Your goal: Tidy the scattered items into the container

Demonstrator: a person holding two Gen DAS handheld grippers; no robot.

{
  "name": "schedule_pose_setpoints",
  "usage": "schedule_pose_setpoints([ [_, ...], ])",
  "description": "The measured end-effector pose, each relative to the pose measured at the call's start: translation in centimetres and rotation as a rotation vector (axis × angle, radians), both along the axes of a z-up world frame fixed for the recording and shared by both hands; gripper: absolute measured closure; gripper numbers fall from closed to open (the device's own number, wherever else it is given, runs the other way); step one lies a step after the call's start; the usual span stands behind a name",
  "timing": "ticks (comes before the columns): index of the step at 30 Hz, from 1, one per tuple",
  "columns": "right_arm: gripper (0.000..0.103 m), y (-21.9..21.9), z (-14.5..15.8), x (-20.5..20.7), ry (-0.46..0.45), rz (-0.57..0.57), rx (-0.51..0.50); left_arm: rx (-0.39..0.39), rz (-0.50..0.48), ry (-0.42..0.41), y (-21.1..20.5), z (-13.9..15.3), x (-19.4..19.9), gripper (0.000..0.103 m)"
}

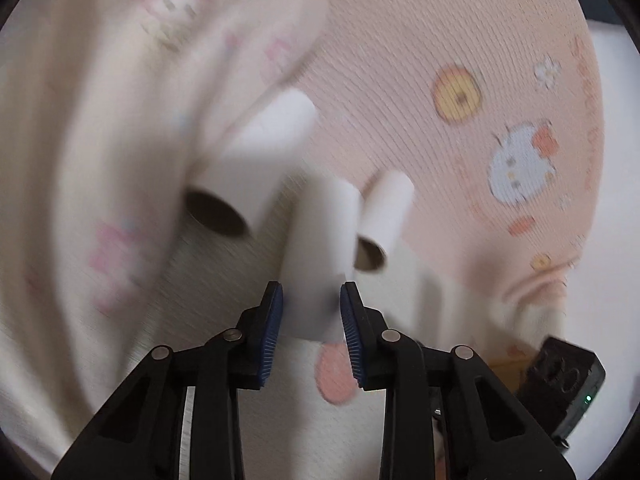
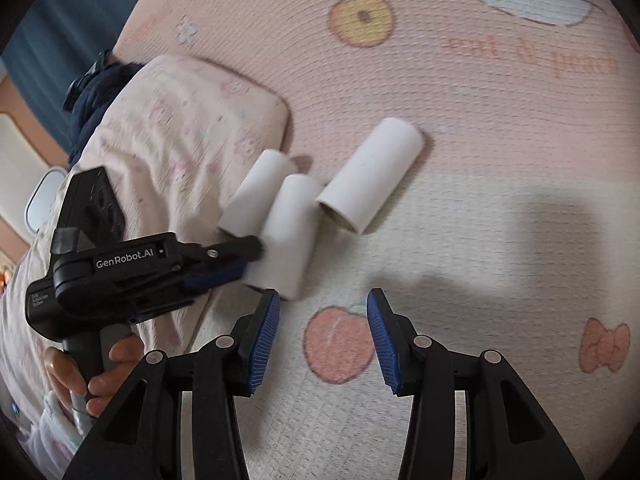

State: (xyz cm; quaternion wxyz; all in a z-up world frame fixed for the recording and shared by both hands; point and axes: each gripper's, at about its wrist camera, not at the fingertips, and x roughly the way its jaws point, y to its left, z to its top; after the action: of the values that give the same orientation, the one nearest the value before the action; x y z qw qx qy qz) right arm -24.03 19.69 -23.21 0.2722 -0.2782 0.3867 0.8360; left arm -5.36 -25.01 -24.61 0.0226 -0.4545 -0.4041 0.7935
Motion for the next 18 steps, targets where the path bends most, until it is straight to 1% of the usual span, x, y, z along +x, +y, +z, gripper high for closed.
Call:
schedule_pose_setpoints([
  [3,0.060,-0.1,-0.6,-0.8,-0.002,0.020,0.003,0.004,-0.008,0.009,0.7,0.0,-0.1,0.070],
  [5,0.060,0.0,-1.1,-1.1,-0.019,0.022,0.005,0.033,-0.007,0.014,0.9,-0.2,-0.1,0.070],
  [8,0.060,0.2,-1.6,-1.0,-0.012,0.029,0.004,0.063,0.006,0.016,1.0,-0.5,-0.1,0.070],
  [10,0.060,0.3,-1.7,-0.8,-0.003,0.027,0.003,0.053,0.034,0.002,0.8,-0.7,-0.1,0.063],
  [11,0.060,0.5,-1.9,-0.8,0.007,0.027,-0.005,0.054,0.058,-0.005,0.7,-0.9,-0.2,0.053],
  [12,0.060,0.7,-2.0,-0.9,0.012,0.028,-0.010,0.063,0.080,-0.004,0.5,-1.0,-0.2,0.049],
  [13,0.060,0.9,-2.1,-1.0,0.015,0.028,-0.013,0.089,0.105,0.004,0.2,-1.1,-0.1,0.049],
  [15,0.060,1.2,-2.3,-1.3,0.015,0.035,-0.020,0.155,0.124,0.025,-0.2,-1.4,-0.2,0.049],
  [17,0.060,1.2,-2.5,-1.7,0.012,0.052,-0.028,0.173,0.140,0.012,-0.4,-1.7,-0.4,0.051],
  [18,0.060,1.2,-2.5,-1.9,0.013,0.056,-0.028,0.167,0.144,-0.005,-0.4,-1.9,-0.6,0.063],
])
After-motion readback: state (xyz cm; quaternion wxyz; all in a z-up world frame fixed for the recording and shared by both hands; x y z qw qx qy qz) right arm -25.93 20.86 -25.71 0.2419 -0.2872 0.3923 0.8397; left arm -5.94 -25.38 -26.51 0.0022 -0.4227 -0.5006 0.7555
